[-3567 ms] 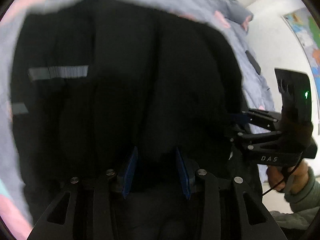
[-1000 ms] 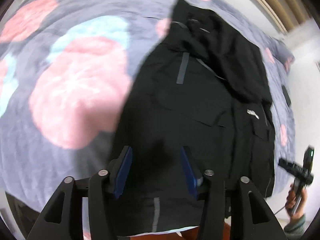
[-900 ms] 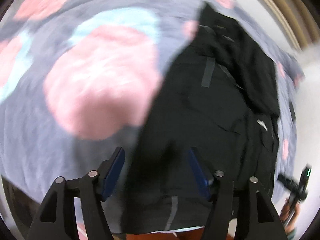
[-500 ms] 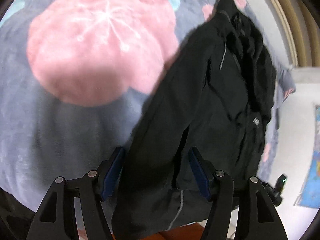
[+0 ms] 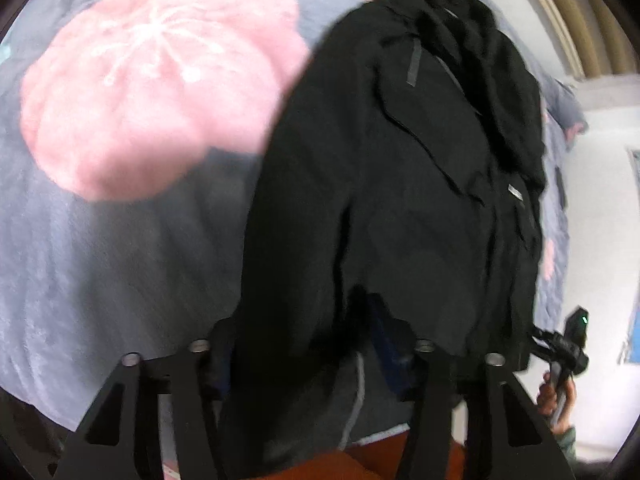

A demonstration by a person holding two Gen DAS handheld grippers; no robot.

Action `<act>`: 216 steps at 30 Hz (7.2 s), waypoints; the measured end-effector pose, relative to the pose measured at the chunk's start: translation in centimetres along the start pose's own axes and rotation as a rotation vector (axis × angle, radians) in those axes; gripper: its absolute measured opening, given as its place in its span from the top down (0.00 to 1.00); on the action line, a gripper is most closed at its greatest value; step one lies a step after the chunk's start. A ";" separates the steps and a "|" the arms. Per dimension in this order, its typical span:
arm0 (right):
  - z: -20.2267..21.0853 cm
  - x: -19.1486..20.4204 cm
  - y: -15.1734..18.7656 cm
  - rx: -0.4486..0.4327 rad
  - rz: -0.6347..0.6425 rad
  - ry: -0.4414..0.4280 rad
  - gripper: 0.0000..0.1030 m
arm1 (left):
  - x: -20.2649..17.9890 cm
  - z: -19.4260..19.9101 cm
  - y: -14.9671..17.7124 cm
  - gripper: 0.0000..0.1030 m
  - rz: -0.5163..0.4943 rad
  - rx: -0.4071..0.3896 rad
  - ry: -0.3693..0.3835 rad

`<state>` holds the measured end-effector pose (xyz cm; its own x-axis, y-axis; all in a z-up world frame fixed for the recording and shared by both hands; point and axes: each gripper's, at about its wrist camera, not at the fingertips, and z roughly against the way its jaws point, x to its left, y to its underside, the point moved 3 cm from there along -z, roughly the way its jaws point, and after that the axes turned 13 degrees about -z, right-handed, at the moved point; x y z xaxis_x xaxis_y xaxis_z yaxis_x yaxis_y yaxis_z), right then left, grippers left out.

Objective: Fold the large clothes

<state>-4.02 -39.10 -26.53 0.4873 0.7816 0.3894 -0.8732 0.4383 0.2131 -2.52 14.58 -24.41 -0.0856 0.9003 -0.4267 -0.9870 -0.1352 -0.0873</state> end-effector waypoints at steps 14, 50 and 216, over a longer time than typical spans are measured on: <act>-2.5 3.7 1.6 0.054 0.181 0.109 0.54 | -1.2 -2.0 0.0 0.65 0.023 0.010 0.083; 7.1 23.5 -31.0 -0.167 0.051 -0.208 0.64 | -7.6 2.4 -36.6 0.73 0.057 -0.298 0.144; 3.6 21.9 -21.2 -0.335 0.318 0.167 0.35 | -16.2 -2.2 -31.3 0.33 -0.295 -0.198 -0.152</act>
<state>25.20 -32.84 -19.33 0.2149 0.9483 0.2335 -0.9427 0.2639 -0.2040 30.10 3.35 -16.78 0.1641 0.9615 -0.2205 -0.9281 0.0748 -0.3647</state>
